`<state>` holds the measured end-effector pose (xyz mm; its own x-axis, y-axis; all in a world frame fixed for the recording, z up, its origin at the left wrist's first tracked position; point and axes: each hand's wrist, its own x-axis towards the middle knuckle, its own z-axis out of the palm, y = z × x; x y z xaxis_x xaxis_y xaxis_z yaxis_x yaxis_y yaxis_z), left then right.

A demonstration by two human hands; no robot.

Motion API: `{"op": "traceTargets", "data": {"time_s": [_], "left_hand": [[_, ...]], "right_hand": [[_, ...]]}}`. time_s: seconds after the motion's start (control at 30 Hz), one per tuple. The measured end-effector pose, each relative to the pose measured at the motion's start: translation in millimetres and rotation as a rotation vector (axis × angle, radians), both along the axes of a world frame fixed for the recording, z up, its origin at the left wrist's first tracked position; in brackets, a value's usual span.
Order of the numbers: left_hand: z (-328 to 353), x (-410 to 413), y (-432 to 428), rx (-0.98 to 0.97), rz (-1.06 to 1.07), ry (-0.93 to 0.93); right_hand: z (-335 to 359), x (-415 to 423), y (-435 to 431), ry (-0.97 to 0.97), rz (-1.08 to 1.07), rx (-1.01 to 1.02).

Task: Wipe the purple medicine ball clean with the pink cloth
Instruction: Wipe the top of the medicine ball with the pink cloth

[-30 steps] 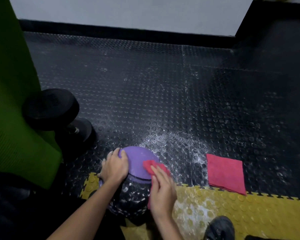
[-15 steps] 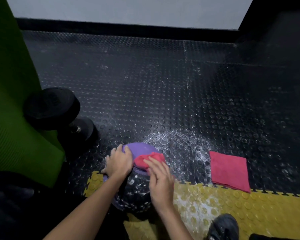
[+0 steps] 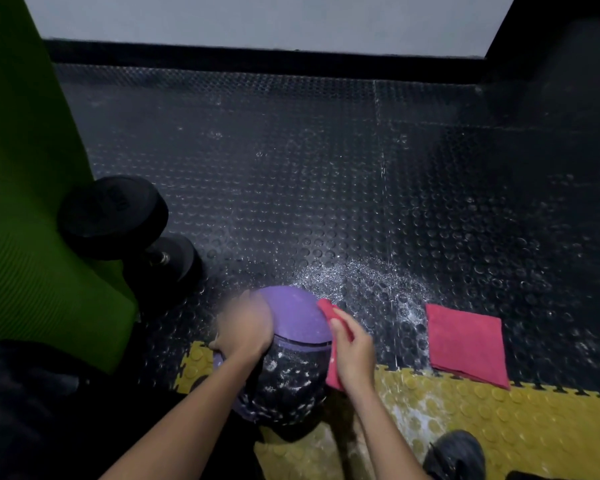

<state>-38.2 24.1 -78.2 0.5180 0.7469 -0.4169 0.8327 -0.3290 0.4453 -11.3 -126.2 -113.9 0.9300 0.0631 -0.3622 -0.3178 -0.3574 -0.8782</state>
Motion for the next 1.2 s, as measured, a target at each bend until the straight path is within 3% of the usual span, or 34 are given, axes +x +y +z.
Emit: {"op": "traceTargets", "data": {"time_s": [0.07, 0.1, 0.3, 0.43, 0.5, 0.73, 0.83, 0.93, 1.1, 1.2], "left_hand": [[2.4, 2.6, -6.7, -0.002, -0.01, 0.012], [2.6, 4.1, -9.7, 0.006, -0.021, 0.012], [0.5, 3.4, -3.9, 0.012, -0.02, 0.016], [0.2, -3.6, -4.8, 0.004, -0.015, -0.013], [-1.0, -5.9, -10.2, 0.023, -0.035, -0.024], [-1.5, -13.5, -4.5, 0.028, -0.008, -0.037], [-0.4, -14.3, -9.6, 0.023, -0.004, -0.041], [-0.5, -11.8, -17.4, 0.044, -0.041, -0.033], [-3.6, -14.9, -9.8, 0.048, -0.037, -0.051], [-4.1, -18.0, -8.1, 0.037, -0.021, -0.068]], "right_hand": [[-5.0, 11.7, -9.4, 0.17, -0.075, -0.028], [-3.6, 11.8, -9.4, 0.152, -0.085, -0.081], [19.3, -22.4, 15.4, -0.332, 0.117, -0.203], [-6.0, 10.1, -2.7, 0.055, 0.001, -0.069], [-6.7, 17.9, -10.1, 0.148, -0.022, -0.13], [16.9, -21.0, 9.2, -0.294, 0.13, -0.254], [-0.8, 1.7, -4.9, -0.049, 0.019, -0.123], [1.9, 10.1, -8.4, 0.121, -0.056, -0.169], [27.6, -28.7, 16.9, -0.307, 0.133, -0.282], [16.0, -14.8, 9.9, -0.239, 0.101, -0.265]]}}
